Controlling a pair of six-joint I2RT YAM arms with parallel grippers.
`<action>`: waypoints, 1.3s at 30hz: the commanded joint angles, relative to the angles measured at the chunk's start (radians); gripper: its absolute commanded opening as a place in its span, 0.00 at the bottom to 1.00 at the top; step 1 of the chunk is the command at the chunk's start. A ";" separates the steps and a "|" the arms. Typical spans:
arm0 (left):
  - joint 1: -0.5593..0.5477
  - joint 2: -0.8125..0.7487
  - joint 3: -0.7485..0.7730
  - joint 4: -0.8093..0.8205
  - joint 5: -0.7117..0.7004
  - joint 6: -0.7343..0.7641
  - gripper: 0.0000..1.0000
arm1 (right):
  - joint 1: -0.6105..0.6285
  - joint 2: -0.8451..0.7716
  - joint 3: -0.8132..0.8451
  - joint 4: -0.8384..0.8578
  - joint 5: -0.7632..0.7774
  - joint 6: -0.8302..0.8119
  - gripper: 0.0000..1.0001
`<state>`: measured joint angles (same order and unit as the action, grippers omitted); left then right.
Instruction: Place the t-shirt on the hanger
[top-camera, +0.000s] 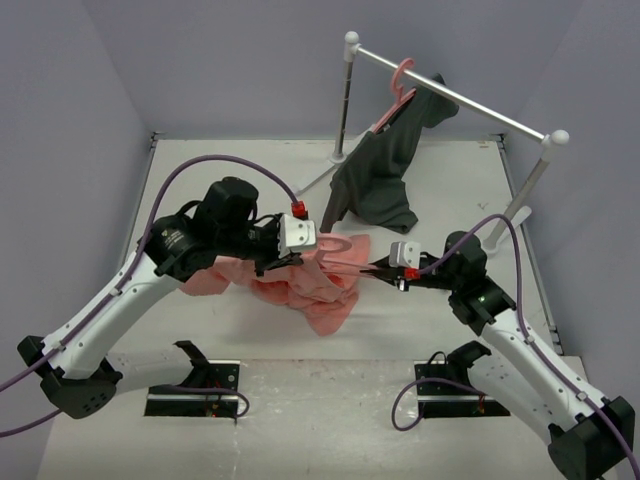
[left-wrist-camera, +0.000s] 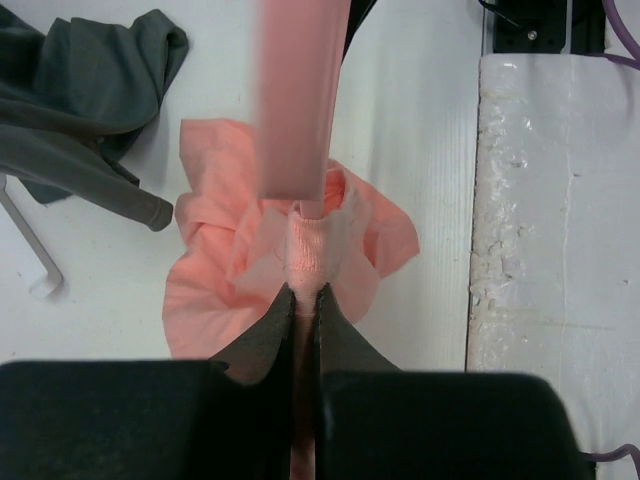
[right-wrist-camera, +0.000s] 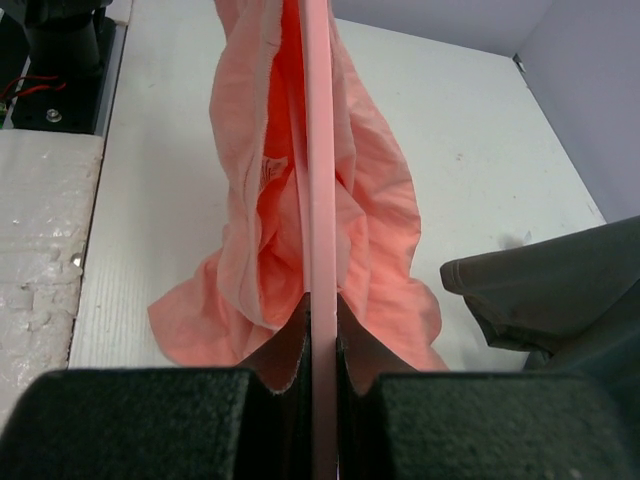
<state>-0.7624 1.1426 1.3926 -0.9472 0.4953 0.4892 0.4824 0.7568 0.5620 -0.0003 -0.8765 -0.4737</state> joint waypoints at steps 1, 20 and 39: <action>0.007 -0.004 -0.016 0.028 -0.070 -0.020 0.00 | 0.012 -0.005 0.073 0.091 -0.121 -0.011 0.00; 0.008 -0.152 -0.136 0.274 -0.468 -0.268 0.00 | 0.004 -0.050 0.080 0.039 0.862 1.124 0.99; 0.008 -0.251 -0.270 0.359 -0.431 -0.372 0.00 | 0.308 0.545 -0.085 0.549 0.658 1.619 0.67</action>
<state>-0.7586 0.9383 1.1231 -0.6938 0.0708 0.1494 0.7226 1.2206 0.4763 0.4313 -0.2241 1.0959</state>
